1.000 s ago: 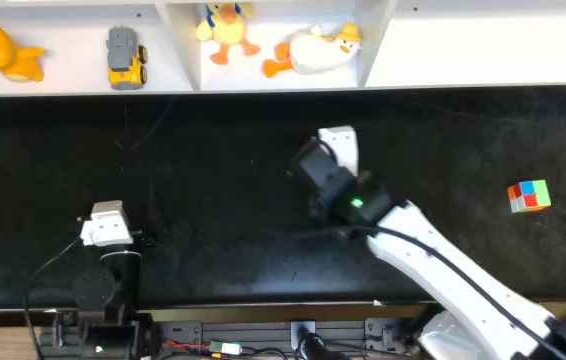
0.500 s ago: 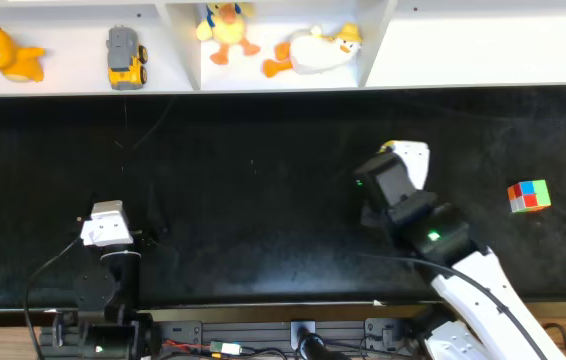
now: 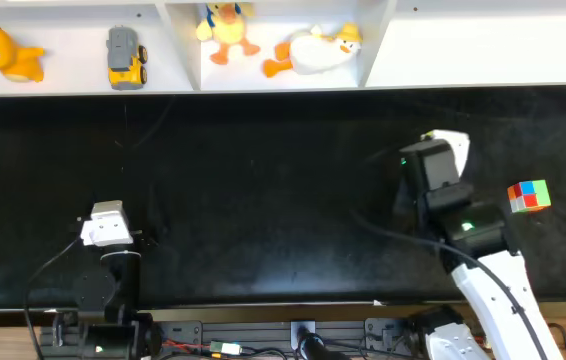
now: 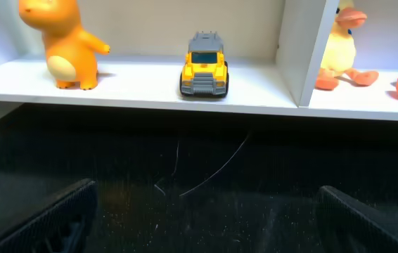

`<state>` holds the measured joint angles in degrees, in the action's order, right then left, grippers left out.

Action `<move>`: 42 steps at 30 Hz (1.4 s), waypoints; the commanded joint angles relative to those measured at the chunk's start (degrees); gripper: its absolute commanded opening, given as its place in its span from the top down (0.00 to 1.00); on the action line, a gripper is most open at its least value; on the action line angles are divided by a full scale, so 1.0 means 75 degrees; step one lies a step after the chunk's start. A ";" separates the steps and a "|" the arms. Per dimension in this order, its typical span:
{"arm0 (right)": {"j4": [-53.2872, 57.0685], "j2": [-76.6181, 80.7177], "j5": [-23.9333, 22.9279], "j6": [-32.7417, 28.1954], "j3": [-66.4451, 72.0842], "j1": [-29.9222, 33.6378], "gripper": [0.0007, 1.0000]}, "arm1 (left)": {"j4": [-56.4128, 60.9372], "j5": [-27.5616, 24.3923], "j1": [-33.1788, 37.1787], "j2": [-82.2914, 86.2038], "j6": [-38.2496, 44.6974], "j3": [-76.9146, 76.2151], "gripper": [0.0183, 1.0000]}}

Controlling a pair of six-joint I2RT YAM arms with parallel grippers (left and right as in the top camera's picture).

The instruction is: Store Toys

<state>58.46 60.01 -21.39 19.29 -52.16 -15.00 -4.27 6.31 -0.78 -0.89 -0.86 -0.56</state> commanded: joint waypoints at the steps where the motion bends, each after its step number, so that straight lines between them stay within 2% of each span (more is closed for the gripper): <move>1: -0.0239 0.0172 -0.0032 -0.0562 -0.0143 0.0364 0.89 | -0.0012 0.0090 -0.0026 0.0099 0.0175 0.0015 0.00; 8: -0.0944 0.0848 -0.0029 -0.1326 -0.0650 0.0589 0.89 | -0.0012 0.0090 -0.0026 0.0099 0.0175 0.0015 0.00; 18: -0.1320 0.1967 0.0370 -0.2658 -0.1629 0.1265 0.89 | -0.0012 0.0090 -0.0026 0.0099 0.0175 0.0015 0.00; 24: -0.1757 0.2544 0.0979 -0.3515 -0.2084 0.1679 0.88 | -0.0012 0.0090 -0.0026 0.0099 0.0172 0.0015 0.00; 35: -0.2439 0.3483 0.1568 -0.4354 -0.2556 0.1923 0.88 | -0.0012 0.0090 -0.0026 0.0099 0.0175 0.0015 0.00; 42: -0.2850 0.3946 0.1757 -0.4342 -0.2821 0.1923 0.87 | -0.0012 0.0090 -0.0026 0.0099 0.0175 0.0015 0.00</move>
<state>38.11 88.82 -9.74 -12.49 -70.74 -0.82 -4.27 6.31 -0.78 -0.89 -0.86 -0.56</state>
